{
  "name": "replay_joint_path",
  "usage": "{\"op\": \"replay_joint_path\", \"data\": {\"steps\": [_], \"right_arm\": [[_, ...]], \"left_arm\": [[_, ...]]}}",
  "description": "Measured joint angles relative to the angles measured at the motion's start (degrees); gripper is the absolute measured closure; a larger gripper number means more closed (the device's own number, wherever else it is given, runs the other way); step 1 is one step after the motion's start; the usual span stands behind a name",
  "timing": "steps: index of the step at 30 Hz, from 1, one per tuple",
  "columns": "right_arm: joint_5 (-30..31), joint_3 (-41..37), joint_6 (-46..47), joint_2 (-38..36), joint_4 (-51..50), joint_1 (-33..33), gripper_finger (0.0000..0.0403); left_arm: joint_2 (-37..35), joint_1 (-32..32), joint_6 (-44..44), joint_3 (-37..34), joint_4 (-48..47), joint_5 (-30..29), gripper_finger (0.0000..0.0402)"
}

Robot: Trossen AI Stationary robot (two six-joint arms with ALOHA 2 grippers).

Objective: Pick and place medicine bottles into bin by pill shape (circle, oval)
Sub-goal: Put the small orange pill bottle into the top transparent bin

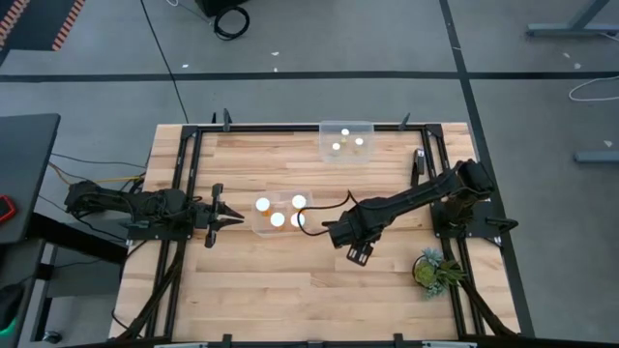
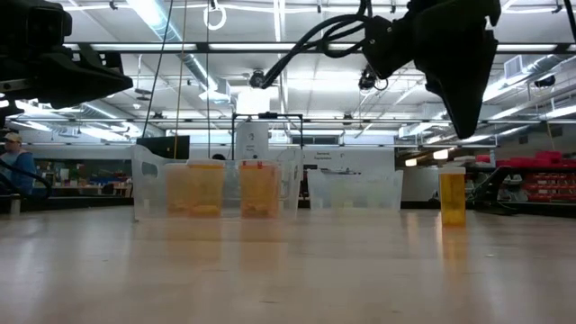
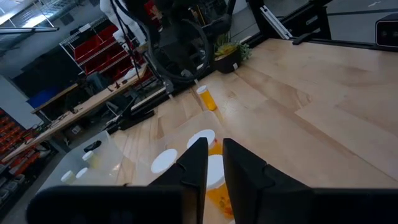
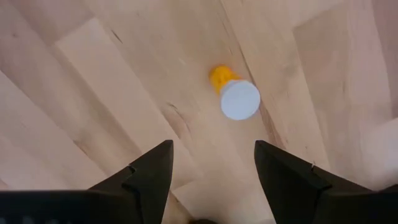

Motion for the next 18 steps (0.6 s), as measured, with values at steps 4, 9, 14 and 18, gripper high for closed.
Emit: {"op": "replay_joint_path", "data": {"steps": [4, 9, 14, 18], "right_arm": [[-0.1, -2.0, 1.5, 0.0, 0.5, 0.2, 0.0172], [-3.9, -8.1, 1.8, 0.0, 3.5, -0.4, 0.0172], [-4.9, -12.8, 1.0, 0.0, 9.3, -0.8, 0.0172], [-4.8, -14.1, 0.3, 0.0, 10.4, -1.4, 0.0172]], "left_arm": [[0.0, 0.0, 0.0, 0.0, 0.0, 0.0, 0.0340], [0.0, 0.0, 0.0, 0.0, 0.0, 0.0, 0.0347], [0.0, 0.0, 0.0, 0.0, 0.0, 0.0, 0.0351], [0.0, 0.0, 0.0, 0.0, 0.0, 0.0, 0.0346]]}}
